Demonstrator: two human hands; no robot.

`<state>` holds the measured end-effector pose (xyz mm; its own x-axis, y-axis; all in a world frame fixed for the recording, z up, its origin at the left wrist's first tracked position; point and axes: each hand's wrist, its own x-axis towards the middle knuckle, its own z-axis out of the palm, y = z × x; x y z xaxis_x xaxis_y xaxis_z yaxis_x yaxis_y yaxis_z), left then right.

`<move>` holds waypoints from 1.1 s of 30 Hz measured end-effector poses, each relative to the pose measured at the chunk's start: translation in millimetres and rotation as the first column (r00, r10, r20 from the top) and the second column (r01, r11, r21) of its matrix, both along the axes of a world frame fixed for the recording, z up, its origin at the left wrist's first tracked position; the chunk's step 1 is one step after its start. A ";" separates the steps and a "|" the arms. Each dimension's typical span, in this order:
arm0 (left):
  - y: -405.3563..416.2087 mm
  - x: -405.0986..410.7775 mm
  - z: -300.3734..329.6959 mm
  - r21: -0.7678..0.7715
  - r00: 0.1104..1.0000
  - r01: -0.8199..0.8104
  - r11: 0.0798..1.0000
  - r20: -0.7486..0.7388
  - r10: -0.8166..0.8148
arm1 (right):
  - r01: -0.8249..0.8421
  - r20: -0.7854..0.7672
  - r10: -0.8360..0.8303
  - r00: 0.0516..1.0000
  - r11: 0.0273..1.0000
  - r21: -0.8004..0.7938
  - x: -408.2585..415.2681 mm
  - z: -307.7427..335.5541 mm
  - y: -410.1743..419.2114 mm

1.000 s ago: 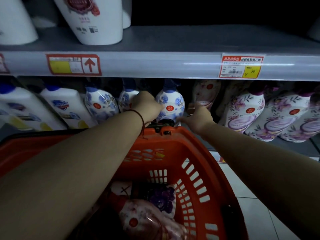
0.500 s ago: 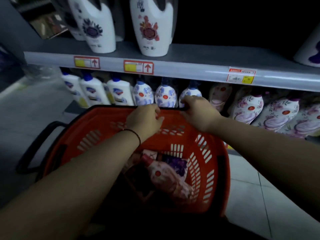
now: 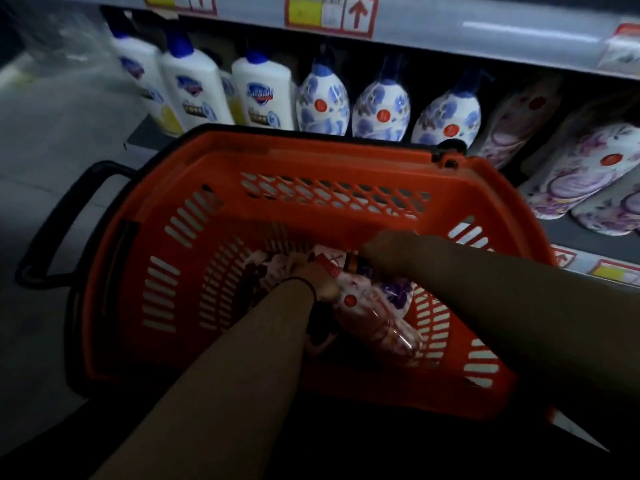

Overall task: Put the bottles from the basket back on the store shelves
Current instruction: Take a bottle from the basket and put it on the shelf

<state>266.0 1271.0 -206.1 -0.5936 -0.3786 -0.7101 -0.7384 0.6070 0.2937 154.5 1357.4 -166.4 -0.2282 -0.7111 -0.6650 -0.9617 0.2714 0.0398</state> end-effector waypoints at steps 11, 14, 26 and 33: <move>-15.7 12.4 -30.1 0.603 0.807 -0.554 0.574 0.217 0.550 | 0.428 0.360 -0.441 0.822 0.896 0.121 -5.0 -64.1 12.7; -17.4 14.7 -24.5 0.573 0.768 -0.600 0.558 0.216 0.603 | 0.518 0.417 -0.518 0.747 0.846 0.122 -4.2 -63.2 15.7; -43.2 20.0 -41.5 0.514 0.844 -0.463 0.722 0.007 0.536 | 0.728 0.732 -0.512 0.449 0.685 0.032 -14.5 -41.6 13.9; -33.7 31.7 2.6 0.807 0.731 -0.289 0.514 -0.160 0.663 | 0.870 0.860 -0.471 0.197 0.488 0.068 -16.4 -21.0 12.4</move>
<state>297.7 1237.3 -203.5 -0.7631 -0.2018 -0.6139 -0.5344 -0.3371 0.7751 138.1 1369.7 -187.4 -0.3635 -0.7279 -0.5813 0.0290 0.6149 -0.7881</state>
